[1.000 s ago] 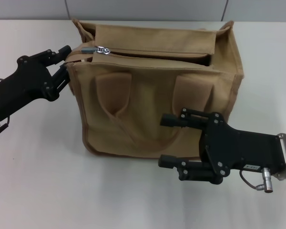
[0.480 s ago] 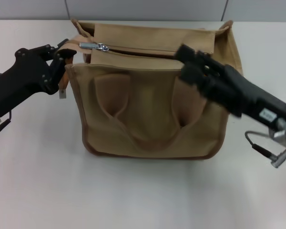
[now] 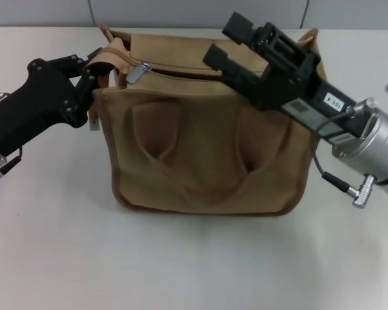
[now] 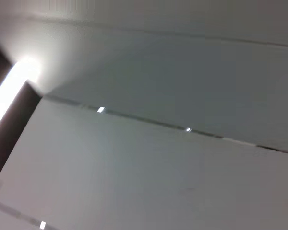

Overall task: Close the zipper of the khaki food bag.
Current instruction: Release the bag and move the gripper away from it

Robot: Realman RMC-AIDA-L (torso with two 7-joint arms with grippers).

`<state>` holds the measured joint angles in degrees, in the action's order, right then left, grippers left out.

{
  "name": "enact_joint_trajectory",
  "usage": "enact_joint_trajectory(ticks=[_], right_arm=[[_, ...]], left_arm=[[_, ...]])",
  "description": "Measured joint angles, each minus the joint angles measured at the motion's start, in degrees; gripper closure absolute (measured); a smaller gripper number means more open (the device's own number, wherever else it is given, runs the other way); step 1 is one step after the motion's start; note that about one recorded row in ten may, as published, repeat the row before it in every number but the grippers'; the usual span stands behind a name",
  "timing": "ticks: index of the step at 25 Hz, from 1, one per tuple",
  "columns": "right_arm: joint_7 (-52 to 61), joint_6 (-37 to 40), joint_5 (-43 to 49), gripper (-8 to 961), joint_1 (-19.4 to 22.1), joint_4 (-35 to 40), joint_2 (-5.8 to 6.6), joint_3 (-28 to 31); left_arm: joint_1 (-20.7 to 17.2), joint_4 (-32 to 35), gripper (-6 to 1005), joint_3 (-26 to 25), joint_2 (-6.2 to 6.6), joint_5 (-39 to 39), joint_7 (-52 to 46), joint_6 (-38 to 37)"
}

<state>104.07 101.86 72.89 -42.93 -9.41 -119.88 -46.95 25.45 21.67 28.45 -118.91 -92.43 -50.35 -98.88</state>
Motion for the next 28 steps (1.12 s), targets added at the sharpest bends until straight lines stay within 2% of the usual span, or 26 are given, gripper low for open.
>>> enact_joint_trajectory(ticks=[14, 28], right_arm=[[2.9, -4.62, 7.31, 225, -3.01, -0.17, 0.0, 1.27], [-1.18, -6.97, 8.38, 225, -5.35, 3.72, 0.0, 0.56]], left_arm=[[2.81, -0.05, 976, 0.82, -0.18, 0.1, 0.7, -1.55], [4.5, 0.54, 976, 0.8, -0.18, 0.65, 0.65, -5.57]])
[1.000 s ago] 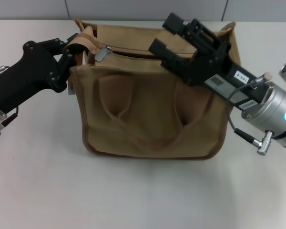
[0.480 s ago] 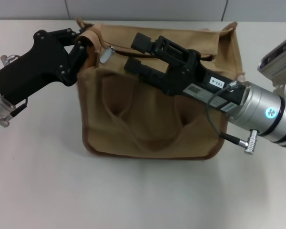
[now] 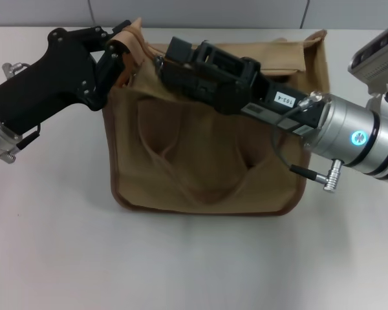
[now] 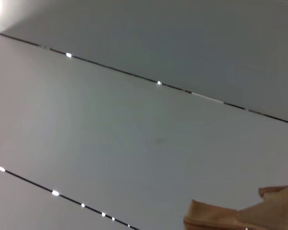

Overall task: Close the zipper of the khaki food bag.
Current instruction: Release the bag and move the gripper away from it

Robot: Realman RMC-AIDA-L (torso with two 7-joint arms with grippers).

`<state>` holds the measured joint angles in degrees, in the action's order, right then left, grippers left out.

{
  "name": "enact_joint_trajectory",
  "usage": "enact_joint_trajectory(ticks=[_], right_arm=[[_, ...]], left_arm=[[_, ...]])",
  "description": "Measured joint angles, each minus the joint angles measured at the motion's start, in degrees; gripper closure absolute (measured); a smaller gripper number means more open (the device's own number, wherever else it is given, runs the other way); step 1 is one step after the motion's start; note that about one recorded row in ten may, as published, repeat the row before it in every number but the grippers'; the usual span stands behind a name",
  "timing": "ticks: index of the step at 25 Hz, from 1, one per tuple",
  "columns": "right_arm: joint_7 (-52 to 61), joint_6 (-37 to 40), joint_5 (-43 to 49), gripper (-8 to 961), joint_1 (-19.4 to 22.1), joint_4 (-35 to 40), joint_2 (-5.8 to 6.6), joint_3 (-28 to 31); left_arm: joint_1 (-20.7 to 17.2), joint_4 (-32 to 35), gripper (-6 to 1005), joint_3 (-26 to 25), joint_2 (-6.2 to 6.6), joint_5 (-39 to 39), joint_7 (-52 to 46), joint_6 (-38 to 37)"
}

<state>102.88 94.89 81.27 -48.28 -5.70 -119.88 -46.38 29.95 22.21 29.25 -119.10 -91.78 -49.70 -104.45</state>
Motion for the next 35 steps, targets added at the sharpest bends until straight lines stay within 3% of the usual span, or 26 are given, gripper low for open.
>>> enact_joint_trajectory(ticks=[19, 27, 35], right_arm=[[-6.68, -1.3, 1.83, 226, 0.17, 2.42, 0.0, -0.5], [-21.1, 5.94, 2.22, 227, 5.07, 4.91, 0.0, -0.02], [-23.54, 3.43, 1.69, 226, 6.47, 8.24, 0.0, 0.78]], left_arm=[[1.64, 0.03, 975, -0.19, 0.05, 0.25, 0.05, 1.17], [1.87, -0.15, 975, -0.34, 0.03, 0.28, 0.05, 2.06], [1.98, -0.33, 975, -0.01, 0.0, 0.28, 0.01, 2.07]])
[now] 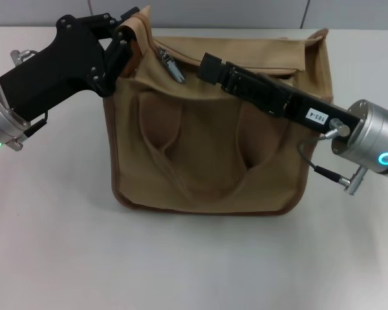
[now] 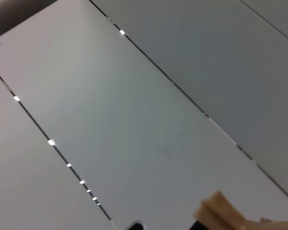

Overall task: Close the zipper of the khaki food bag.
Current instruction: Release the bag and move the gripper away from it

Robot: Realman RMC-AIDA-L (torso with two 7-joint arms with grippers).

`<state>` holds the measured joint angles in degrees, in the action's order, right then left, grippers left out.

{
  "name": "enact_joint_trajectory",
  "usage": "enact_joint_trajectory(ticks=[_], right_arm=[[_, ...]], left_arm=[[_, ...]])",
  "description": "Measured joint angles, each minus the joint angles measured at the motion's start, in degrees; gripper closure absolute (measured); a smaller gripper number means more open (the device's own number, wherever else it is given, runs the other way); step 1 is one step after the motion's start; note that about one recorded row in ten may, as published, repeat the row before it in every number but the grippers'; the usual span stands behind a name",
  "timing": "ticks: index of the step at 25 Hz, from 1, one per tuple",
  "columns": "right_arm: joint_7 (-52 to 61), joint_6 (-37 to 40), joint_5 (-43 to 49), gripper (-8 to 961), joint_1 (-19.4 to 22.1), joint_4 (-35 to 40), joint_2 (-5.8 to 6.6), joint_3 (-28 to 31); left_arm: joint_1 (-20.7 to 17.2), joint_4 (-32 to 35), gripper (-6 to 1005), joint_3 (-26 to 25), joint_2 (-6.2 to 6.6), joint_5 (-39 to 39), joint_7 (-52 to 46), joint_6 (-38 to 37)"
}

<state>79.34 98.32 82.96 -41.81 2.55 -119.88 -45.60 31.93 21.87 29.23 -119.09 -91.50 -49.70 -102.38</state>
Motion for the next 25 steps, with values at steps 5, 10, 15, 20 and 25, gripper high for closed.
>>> enact_joint_trajectory(ticks=[5, 10, 15, 20, 25], right_arm=[[-0.63, -2.38, -0.19, 226, -1.3, -0.26, 0.0, -0.15], [-1.11, -4.27, -0.21, 226, -2.06, -0.59, 0.0, -0.25], [-1.2, -5.2, 0.08, 226, -3.0, -1.03, 0.0, -0.49], [-1.21, -5.56, 0.49, 227, -4.46, -2.32, 0.0, -1.0], [-1.21, -5.61, 0.53, 227, -4.83, -2.86, 0.0, -1.31]], left_arm=[[0.14, -0.1, 975, 0.04, 0.0, 0.0, -0.19, -0.11], [0.15, -0.16, 975, 0.04, 0.0, -0.02, -0.22, -0.25], [0.15, -0.16, 975, 0.04, 0.0, -0.06, -0.24, -0.31], [0.2, -0.17, 975, 0.06, 0.0, -0.22, -0.23, -0.34], [0.23, -0.18, 975, 0.6, 0.0, -0.18, -0.22, -0.41]])
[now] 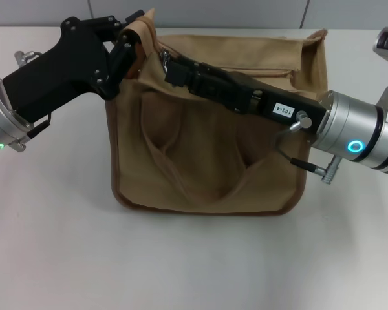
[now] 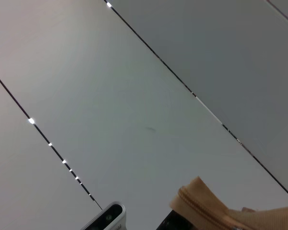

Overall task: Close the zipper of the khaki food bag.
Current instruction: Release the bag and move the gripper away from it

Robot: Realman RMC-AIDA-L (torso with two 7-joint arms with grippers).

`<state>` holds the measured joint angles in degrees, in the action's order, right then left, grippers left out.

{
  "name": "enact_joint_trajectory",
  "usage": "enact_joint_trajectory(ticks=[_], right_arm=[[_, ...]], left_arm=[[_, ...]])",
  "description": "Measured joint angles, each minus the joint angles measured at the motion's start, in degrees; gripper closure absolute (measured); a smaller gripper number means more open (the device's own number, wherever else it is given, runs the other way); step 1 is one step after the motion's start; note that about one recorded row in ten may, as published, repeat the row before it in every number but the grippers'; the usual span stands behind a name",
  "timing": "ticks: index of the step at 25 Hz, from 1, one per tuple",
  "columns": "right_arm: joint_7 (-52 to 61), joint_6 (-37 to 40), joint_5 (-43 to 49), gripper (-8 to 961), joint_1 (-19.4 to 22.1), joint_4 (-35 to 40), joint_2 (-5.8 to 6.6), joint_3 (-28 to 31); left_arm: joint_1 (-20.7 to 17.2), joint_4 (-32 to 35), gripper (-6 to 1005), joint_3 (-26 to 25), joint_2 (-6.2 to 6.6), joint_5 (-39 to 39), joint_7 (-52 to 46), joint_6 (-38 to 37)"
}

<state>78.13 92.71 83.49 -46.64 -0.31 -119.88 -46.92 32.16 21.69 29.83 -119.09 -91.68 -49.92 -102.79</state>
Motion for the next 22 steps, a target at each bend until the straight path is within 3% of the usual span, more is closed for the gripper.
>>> enact_joint_trajectory(ticks=[22], right_arm=[[1.16, -2.75, 1.56, 236, -2.14, -1.24, 0.0, 0.43]], left_arm=[[0.14, -0.07, 976, 0.04, 0.0, 0.12, 0.25, 0.43]])
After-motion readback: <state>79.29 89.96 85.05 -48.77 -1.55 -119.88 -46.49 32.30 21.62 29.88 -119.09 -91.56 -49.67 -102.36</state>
